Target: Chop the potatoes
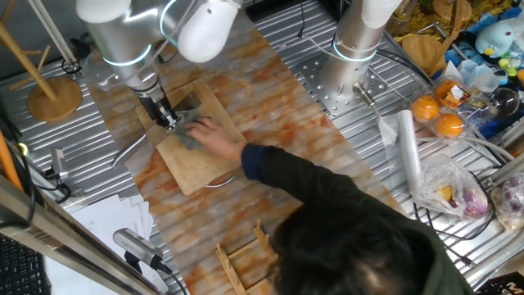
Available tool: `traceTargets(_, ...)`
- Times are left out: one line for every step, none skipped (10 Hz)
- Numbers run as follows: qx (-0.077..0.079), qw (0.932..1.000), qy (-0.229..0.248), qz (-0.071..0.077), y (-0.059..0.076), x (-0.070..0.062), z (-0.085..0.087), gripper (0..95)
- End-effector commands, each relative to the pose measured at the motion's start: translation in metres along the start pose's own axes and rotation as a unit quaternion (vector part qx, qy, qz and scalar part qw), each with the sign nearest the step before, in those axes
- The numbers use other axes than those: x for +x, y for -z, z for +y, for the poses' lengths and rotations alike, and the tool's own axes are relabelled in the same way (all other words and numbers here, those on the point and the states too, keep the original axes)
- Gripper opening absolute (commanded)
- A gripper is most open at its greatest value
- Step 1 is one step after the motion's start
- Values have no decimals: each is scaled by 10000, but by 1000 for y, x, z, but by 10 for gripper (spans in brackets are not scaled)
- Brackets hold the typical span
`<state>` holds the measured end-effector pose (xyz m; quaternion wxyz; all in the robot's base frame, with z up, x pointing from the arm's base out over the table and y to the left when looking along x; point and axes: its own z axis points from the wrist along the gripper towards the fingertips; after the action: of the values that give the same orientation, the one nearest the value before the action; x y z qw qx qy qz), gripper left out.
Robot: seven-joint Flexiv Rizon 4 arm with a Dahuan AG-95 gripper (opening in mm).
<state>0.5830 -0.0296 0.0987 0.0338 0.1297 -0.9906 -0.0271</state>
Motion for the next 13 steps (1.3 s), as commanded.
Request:
traceTargets(12, 10000, -55, 32, 0, 0, 3, 0)
traceTargets(-25, 9999, -100, 26, 0, 0, 8, 0)
traceTargets(-19, 9999, -143, 38, 1, 1, 12, 0)
traceTargets(-9, 9996, -265, 57, 4, 1, 25, 0)
traceTargets(-8, 9996, -286, 58, 5, 1, 28, 0)
traceTargets(-66, 9986, -521, 30, 15, 2, 54, 0)
traceTargets(-118, 9971, -749, -43, 20, 2, 76, 0)
traceTargets(-174, 9956, -911, -110, 22, 2, 95, 0)
traceTargets(-246, 9931, -1136, -184, 21, 2, 121, 0)
traceTargets(-243, 9921, -1212, -201, 20, 2, 130, 0)
traceTargets(-373, 9885, -1439, -294, 20, 2, 130, 0)
traceTargets(-455, 9872, -1502, -300, 20, 2, 130, 0)
traceTargets(-214, 9912, -1275, -299, 20, 2, 130, 0)
